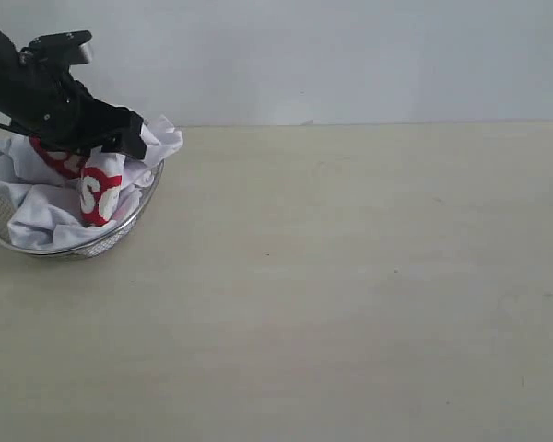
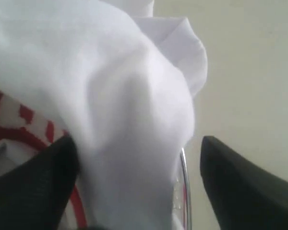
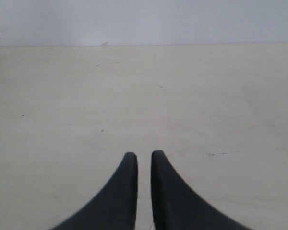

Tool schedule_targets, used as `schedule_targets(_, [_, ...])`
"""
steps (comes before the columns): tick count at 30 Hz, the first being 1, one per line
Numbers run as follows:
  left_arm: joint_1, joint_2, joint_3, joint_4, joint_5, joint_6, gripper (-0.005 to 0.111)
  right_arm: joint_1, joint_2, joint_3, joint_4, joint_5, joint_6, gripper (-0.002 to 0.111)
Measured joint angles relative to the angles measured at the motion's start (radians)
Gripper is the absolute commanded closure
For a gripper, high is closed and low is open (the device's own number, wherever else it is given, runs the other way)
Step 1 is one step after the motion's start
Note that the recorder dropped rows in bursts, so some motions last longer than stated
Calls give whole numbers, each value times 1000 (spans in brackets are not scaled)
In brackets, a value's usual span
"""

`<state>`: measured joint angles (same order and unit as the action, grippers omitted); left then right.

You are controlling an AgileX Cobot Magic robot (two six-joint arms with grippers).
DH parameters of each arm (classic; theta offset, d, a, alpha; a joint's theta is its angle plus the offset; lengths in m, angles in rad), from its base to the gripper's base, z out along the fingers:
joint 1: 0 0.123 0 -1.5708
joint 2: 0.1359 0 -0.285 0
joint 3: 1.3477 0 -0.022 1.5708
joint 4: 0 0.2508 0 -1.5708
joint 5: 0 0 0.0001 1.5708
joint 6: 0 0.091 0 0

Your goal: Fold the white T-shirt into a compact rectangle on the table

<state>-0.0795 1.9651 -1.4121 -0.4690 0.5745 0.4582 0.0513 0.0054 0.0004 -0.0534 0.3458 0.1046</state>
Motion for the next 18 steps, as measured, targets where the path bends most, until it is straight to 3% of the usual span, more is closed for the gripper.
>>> schedule_targets(6, [0, -38, 0, -61, 66, 54, 38, 0, 0, 0, -2, 0, -7, 102])
schedule_targets(12, [0, -132, 0, -80, 112, 87, 38, 0, 0, 0, -219, -12, -141, 102])
schedule_targets(18, [13, -234, 0, -82, 136, 89, 39, 0, 0, 0, -359, -284, -163, 102])
